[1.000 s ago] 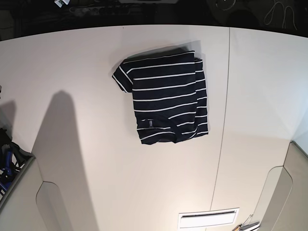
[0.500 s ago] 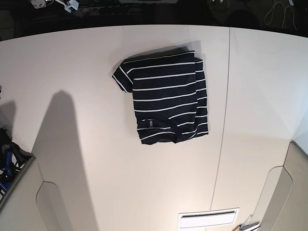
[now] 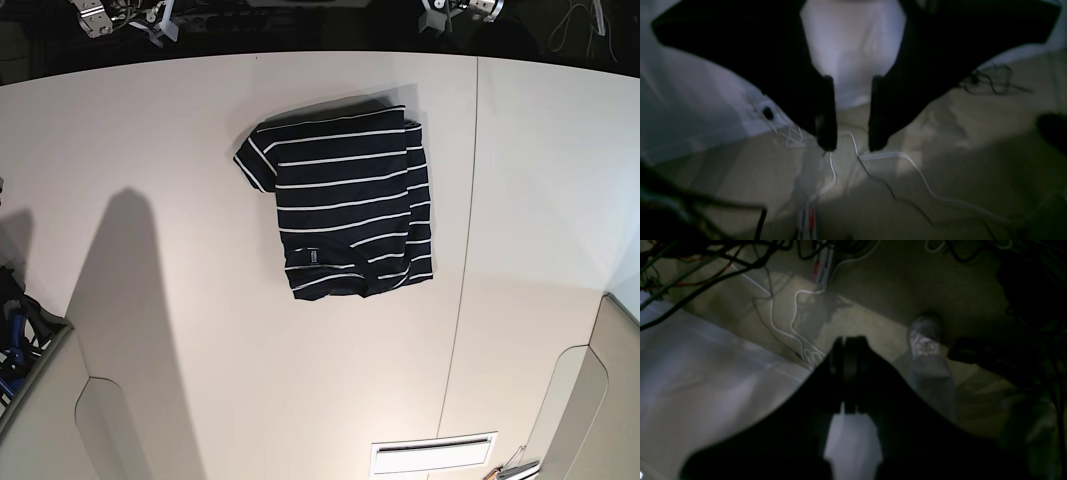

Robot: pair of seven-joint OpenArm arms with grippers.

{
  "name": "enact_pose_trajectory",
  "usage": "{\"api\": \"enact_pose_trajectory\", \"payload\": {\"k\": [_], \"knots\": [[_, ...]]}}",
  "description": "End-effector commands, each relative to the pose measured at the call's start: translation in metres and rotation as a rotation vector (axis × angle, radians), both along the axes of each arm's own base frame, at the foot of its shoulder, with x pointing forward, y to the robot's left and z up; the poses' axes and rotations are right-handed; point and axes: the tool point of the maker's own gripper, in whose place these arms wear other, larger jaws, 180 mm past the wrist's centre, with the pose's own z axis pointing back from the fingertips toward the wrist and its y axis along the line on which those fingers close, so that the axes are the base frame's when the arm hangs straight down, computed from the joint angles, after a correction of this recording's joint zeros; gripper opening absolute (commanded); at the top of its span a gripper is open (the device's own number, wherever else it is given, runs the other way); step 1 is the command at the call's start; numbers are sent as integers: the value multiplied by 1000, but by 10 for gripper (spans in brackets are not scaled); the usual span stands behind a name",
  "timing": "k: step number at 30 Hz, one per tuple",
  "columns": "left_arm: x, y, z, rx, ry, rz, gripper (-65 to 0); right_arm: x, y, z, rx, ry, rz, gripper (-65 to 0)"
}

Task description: Fold the T-shirt properly

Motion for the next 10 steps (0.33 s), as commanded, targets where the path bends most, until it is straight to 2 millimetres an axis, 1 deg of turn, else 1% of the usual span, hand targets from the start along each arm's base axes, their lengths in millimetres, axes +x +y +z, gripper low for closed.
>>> {"api": "enact_pose_trajectory", "payload": {"k": [1,5,10], "knots": [[-5,1,1,-10,12,-24,-476,-3,-8,0,-13,2,22,-650],[4,-10,1,-57,-1,-39,-477,0,-13,-3,-28,-26,65,-650],[11,-17,0,-80,-11,-34,-476,7,-13,-3,-26,-42,67,-650]]}}
